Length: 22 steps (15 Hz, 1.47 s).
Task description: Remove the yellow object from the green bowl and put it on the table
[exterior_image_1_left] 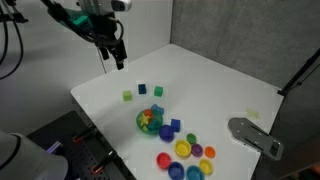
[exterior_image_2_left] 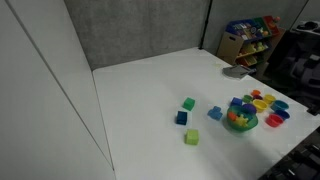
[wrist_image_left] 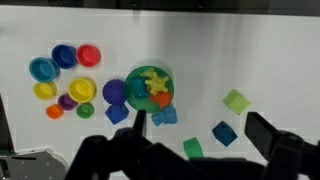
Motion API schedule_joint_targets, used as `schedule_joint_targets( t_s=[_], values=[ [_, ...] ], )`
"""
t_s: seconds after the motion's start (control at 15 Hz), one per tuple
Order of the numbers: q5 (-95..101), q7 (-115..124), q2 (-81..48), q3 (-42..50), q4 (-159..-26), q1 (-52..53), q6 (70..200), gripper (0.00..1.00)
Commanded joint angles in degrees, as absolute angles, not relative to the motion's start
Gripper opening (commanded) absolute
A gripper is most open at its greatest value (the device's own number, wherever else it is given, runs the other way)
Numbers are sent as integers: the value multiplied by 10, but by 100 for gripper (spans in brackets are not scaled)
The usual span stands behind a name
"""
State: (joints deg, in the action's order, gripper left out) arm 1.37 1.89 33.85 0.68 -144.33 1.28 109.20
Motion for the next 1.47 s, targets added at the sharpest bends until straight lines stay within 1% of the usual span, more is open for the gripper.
schedule_joint_targets(
  t_s=[0.0,0.53,1.4],
  values=[
    [13,10,302,9,-1437,4,1115,100],
    [28,6,191,20,-1452,-19,1257,100],
    [78,-9,-56,48,-1472,-46,1489,100]
  ],
)
